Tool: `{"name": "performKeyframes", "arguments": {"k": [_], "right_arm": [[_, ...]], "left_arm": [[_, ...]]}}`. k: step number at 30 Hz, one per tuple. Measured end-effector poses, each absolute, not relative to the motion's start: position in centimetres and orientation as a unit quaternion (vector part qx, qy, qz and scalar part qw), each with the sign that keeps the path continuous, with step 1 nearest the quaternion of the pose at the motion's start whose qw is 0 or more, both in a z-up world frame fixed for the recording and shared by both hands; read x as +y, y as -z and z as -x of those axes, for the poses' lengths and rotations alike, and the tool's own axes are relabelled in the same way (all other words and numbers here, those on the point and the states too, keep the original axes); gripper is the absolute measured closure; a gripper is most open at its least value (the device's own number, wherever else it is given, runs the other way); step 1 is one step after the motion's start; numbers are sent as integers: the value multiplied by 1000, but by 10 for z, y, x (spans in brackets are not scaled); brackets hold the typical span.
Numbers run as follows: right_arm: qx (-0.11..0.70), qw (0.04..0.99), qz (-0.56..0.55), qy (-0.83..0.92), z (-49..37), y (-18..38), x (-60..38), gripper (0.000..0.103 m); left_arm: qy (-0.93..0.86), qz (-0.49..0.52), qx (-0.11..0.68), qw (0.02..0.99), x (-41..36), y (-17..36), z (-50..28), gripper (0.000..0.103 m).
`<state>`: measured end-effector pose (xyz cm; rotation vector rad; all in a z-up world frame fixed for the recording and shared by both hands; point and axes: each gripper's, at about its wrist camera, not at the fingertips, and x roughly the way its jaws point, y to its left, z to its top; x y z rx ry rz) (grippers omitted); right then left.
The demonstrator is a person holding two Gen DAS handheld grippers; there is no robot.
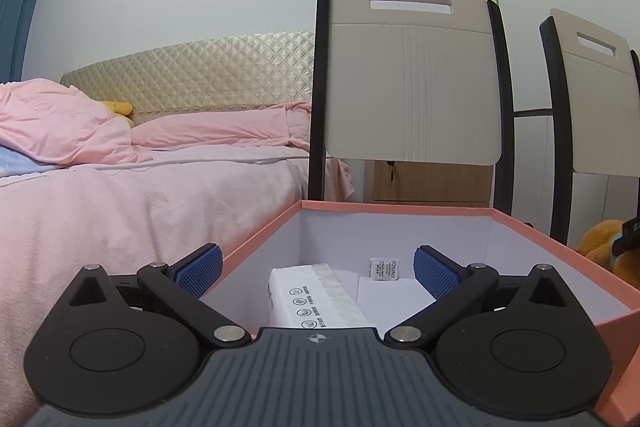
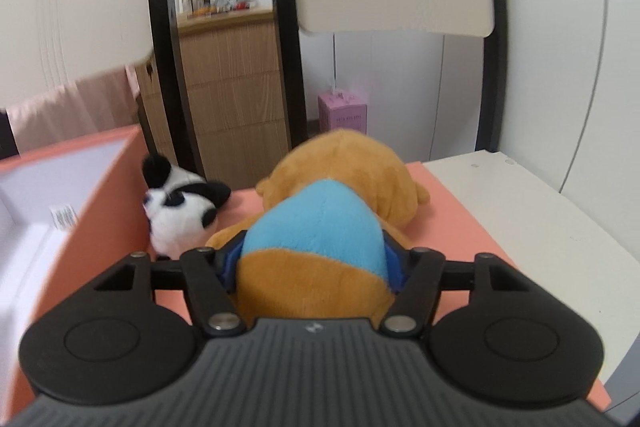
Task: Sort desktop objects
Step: 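Reach the right tool to the orange teddy bear and close on it, then carry the teddy bear into the open box and open the right tool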
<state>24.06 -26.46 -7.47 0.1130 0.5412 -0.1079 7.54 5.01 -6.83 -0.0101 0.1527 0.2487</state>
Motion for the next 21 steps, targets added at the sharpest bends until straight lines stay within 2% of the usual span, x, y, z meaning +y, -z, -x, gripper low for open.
{"name": "performKeyframes", "arguments": {"k": [4, 9, 12, 17, 21], "right_arm": [[220, 971, -78, 48, -219, 50, -270, 38], [152, 986, -59, 30, -196, 14, -261, 38], [138, 989, -35, -31, -194, -7, -235, 38], [151, 978, 19, -144, -206, -28, -164, 37], [198, 954, 46, -223, -224, -19, -104, 37]], "left_arm": [[-129, 9, 75, 989, 52, 67, -75, 0], [-134, 8, 72, 988, 53, 66, -74, 0], [-138, 2, 69, 988, 53, 65, -74, 0], [-142, 11, 72, 987, 59, 65, -75, 0], [-134, 36, 75, 987, 68, 64, -75, 0]]}}
